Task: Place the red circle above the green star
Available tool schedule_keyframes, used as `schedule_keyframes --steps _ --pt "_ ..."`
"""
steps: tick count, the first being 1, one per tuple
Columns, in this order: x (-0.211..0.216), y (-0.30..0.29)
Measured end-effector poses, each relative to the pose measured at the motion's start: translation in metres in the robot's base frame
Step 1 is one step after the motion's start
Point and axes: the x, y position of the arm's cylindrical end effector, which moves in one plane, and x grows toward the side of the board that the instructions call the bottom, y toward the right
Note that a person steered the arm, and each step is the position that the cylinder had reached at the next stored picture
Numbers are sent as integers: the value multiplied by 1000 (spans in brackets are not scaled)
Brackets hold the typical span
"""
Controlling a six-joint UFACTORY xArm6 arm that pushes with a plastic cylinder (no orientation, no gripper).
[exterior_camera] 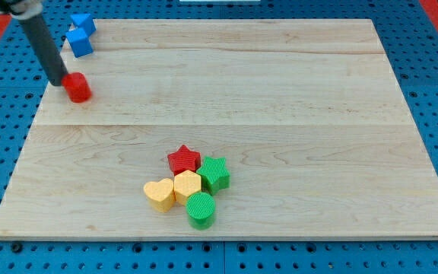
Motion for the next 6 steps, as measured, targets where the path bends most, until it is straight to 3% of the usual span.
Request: schedule_keyframes --steps 1,3,5,6 --pt "61 65" --pt "13 16" --pt "88 157" --pt "60 160"
